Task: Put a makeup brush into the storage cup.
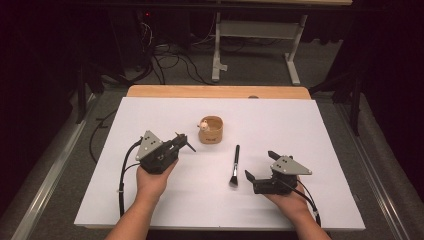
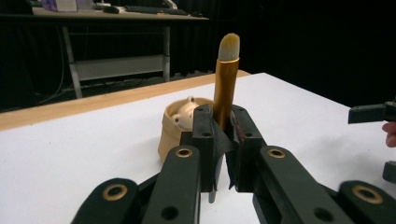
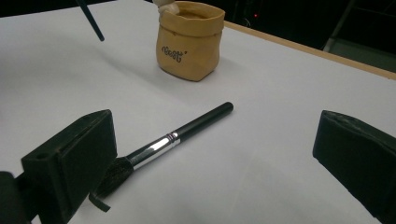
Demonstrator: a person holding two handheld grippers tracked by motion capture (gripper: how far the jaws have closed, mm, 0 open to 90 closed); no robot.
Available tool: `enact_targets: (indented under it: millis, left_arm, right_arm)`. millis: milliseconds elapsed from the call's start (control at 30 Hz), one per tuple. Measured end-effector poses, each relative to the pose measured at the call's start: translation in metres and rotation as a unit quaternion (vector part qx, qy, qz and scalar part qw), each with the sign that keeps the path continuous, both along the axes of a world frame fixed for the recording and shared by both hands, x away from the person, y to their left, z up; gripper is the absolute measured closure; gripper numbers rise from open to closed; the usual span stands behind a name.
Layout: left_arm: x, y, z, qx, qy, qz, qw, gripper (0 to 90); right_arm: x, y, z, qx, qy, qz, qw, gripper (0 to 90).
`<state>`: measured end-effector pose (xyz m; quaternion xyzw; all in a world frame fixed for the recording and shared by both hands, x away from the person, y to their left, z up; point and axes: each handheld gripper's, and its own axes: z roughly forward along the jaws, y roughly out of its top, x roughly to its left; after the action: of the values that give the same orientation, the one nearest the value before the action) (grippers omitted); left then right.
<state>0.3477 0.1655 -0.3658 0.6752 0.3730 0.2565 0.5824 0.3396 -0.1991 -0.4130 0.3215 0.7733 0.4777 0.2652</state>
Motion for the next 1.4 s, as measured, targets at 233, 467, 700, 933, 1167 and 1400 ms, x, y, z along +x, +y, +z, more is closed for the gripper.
enact_targets:
  millis: [233,467,700,933,1167,1400]
  left_arm:
    - [0.014,-0.001,0.02,-0.006,-0.002,0.005,1.0,82.7]
    - [0.027,-0.001,0.039,-0.004,-0.009,0.008,0.9999,82.8]
    - [0.038,-0.004,0.047,-0.011,-0.015,0.014,0.9997,82.8]
    - [0.046,-0.006,0.053,-0.014,-0.019,0.015,0.9996,82.8]
    - [0.052,-0.011,0.061,-0.011,-0.022,0.014,0.9996,82.8]
    - [0.06,-0.019,0.067,-0.01,-0.022,0.013,0.9996,82.8]
  right_arm:
    - [0.001,-0.003,0.001,0.006,-0.007,0.002,1.0,1.1]
    - [0.001,-0.003,0.001,0.007,-0.007,-0.001,1.0,1.1]
    - [0.0,-0.003,0.001,0.008,-0.005,-0.002,1.0,1.1]
    - [0.001,-0.004,0.001,0.007,-0.008,-0.002,0.9999,1.1]
    - [0.0,-0.004,0.002,0.009,-0.007,-0.002,0.9999,1.1]
    - [-0.001,-0.006,0.002,0.013,-0.009,0.001,0.9999,1.1]
